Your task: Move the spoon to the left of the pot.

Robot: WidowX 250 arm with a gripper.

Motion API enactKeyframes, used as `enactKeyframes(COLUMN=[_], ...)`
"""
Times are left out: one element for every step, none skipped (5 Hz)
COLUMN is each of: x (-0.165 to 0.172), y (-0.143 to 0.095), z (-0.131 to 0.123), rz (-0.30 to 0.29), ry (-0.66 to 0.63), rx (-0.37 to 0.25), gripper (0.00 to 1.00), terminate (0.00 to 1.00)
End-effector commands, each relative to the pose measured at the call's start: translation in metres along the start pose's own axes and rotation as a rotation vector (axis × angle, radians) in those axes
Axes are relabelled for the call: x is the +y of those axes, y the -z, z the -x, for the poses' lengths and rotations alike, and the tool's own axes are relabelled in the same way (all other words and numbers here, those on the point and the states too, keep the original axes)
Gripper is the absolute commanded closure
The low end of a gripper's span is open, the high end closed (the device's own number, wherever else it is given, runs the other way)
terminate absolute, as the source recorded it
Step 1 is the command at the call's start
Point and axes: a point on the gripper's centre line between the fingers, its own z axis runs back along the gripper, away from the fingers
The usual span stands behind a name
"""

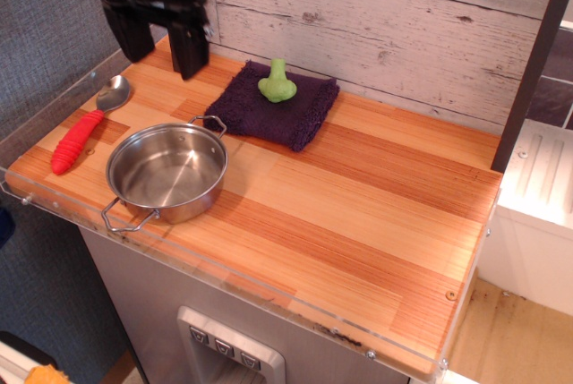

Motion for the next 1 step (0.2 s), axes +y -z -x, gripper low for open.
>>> enactKeyframes(x=[0.0041], y=[-0.0165], z=[-0.0010], rz=[-0.021], ry=[0.008], rx=[-0.038], gripper=[0.00], terminate=[1.00])
